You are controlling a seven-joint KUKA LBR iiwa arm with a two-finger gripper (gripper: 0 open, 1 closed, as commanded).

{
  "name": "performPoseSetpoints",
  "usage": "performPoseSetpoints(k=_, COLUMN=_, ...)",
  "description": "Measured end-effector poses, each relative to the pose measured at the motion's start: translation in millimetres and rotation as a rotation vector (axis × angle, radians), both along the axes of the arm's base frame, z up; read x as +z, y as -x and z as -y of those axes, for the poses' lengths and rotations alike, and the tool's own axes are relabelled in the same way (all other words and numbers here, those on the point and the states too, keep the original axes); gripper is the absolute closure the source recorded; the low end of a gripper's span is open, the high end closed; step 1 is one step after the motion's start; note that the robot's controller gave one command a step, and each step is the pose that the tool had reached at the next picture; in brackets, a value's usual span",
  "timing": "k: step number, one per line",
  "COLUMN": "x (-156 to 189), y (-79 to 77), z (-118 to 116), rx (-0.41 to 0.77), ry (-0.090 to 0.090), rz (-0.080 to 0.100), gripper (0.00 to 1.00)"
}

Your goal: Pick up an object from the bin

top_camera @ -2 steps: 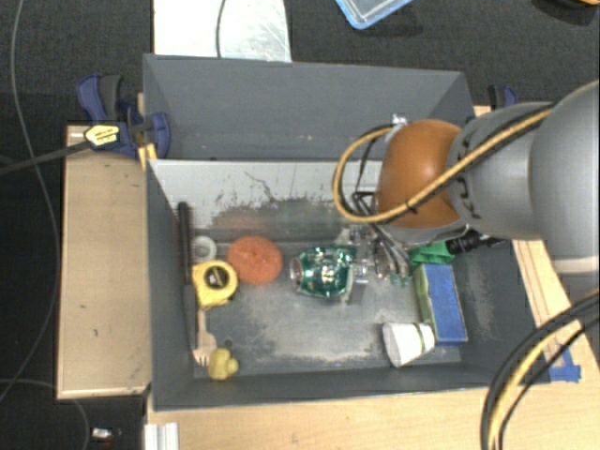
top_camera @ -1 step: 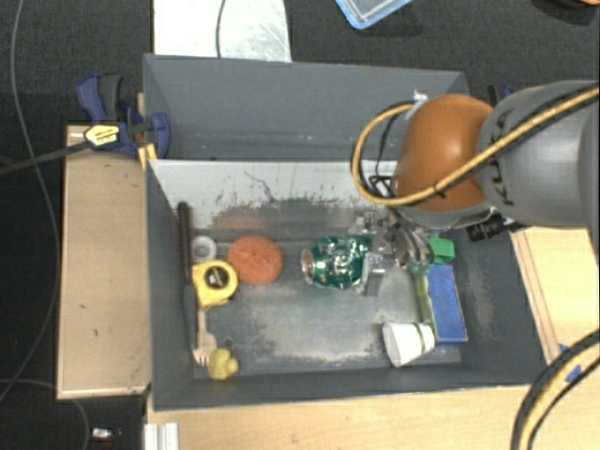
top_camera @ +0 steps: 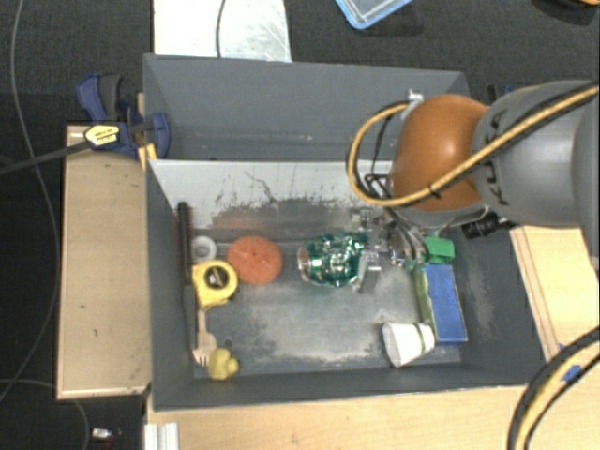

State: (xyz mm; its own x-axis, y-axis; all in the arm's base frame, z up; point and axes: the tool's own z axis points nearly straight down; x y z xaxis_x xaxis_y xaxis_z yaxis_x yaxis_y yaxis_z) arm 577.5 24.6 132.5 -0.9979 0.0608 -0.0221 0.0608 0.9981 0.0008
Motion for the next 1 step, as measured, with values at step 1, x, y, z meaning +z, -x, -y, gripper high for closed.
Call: performPoseSetpoints(k=1, x=-55.0, y=-4.0, z=5.2, rx=0.018, ry=0.000, rz=-0.002, gripper=1.00)
